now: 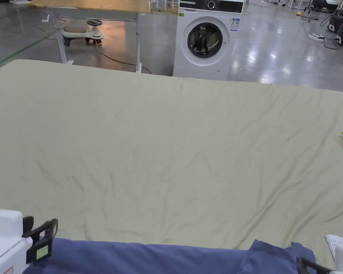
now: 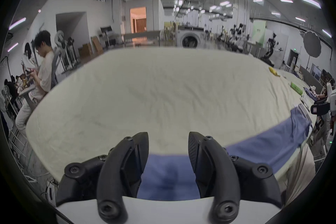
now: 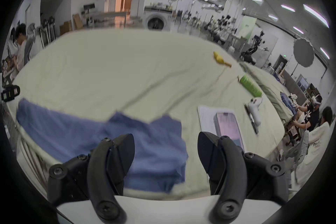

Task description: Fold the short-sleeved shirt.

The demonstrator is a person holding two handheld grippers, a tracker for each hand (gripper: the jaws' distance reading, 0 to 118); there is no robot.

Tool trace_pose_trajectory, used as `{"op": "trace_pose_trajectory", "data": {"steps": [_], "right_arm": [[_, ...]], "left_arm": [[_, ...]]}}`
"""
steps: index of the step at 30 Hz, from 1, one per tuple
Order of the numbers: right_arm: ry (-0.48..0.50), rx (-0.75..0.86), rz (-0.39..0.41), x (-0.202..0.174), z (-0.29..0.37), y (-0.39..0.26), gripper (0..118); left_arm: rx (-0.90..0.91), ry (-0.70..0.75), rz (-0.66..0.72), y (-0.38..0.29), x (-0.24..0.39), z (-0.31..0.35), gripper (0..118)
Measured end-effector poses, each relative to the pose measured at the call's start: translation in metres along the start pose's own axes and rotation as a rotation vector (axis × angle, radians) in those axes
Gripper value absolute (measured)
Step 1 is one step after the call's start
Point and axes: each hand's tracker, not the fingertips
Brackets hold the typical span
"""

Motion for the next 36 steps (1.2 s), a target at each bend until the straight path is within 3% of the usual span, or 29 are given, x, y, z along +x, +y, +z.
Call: {"op": "trace_pose_trajectory", "data": {"steps": [3,6,7,10,11,13,21,26,36], "right_arm": [[-0.005,0.131,-0.053,-0.011,0.003,0.010,74],[0.017,0.288,-0.085,-0.028,0.005,0.017,56],[0.013,0.316,-0.084,-0.034,0.006,0.019,56],[0.037,0.441,-0.115,-0.052,0.006,0.026,9],[0.047,0.477,-0.124,-0.058,0.007,0.029,7],[0.067,0.546,-0.142,-0.068,0.011,0.034,2],[0.071,0.714,-0.109,-0.104,0.024,0.059,0],[0.101,0.725,-0.101,-0.114,0.023,0.069,0],[0.138,0.683,-0.071,-0.121,0.011,0.070,0]], "left_arm": [[0.103,0.014,-0.006,0.016,0.013,0.001,46],[0.215,0.039,-0.034,0.025,0.026,0.003,41],[0.246,0.042,-0.043,0.027,0.029,0.005,40],[0.333,0.064,-0.068,0.036,0.046,0.015,8],[0.357,0.080,-0.071,0.038,0.049,0.017,2],[0.372,0.074,-0.068,0.041,0.052,0.021,0],[0.427,0.139,-0.042,0.044,0.037,0.043,0],[0.308,0.121,0.025,0.044,-0.005,0.048,0],[-0.141,-0.219,0.251,0.022,-0.107,0.015,0]]}}
